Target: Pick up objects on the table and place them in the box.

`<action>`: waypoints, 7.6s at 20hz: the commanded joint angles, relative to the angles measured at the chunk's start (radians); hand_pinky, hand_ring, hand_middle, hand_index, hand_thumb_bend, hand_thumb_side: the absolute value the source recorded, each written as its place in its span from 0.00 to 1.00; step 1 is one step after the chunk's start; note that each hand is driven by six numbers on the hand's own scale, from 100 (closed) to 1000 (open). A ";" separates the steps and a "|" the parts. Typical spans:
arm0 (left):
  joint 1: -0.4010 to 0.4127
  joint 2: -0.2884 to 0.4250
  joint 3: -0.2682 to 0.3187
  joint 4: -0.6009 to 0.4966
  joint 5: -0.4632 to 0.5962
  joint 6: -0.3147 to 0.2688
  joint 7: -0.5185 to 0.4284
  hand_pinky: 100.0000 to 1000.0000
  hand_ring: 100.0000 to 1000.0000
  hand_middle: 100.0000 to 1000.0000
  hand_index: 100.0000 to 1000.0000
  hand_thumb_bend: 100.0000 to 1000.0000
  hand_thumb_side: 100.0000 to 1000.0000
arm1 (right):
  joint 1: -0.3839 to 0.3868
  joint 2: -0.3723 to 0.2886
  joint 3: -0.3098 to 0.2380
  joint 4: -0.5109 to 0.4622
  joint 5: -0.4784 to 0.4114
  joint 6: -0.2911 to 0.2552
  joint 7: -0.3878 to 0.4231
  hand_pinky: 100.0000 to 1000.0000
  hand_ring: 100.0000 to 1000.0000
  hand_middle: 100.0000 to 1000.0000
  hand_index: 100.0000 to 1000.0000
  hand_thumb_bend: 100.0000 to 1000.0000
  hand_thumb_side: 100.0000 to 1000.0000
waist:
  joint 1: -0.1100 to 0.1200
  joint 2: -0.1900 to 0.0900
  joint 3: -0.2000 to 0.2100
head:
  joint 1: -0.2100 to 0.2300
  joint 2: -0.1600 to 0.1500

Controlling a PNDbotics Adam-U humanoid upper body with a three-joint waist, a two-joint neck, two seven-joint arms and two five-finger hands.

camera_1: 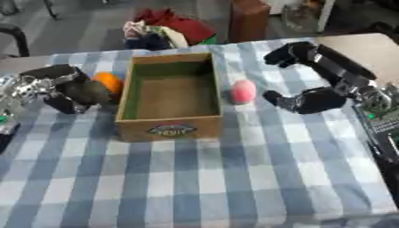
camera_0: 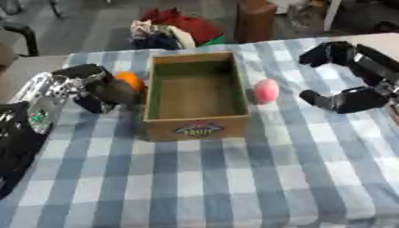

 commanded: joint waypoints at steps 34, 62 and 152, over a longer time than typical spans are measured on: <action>-0.176 -0.139 0.014 0.010 0.075 -0.030 0.053 0.74 0.71 0.71 0.76 0.78 0.28 | -0.067 0.055 0.054 0.015 -0.003 -0.020 0.079 0.78 0.79 0.70 0.78 0.31 0.19 | 0.008 -0.007 -0.084 | 0.041 -0.007; -0.092 -0.115 0.163 0.294 -0.125 0.252 0.440 0.47 0.27 0.26 0.42 0.10 0.00 | -0.065 0.057 0.042 0.026 0.006 -0.019 0.069 0.78 0.79 0.70 0.78 0.31 0.20 | 0.002 -0.001 -0.062 | 0.018 -0.006; 0.308 -0.175 0.124 -0.615 0.675 0.187 0.582 0.61 0.51 0.51 0.70 0.51 0.20 | -0.419 0.319 -0.016 0.688 0.600 -0.078 -0.283 0.65 0.71 0.66 0.80 0.43 0.19 | 0.008 0.015 0.176 | -0.196 -0.052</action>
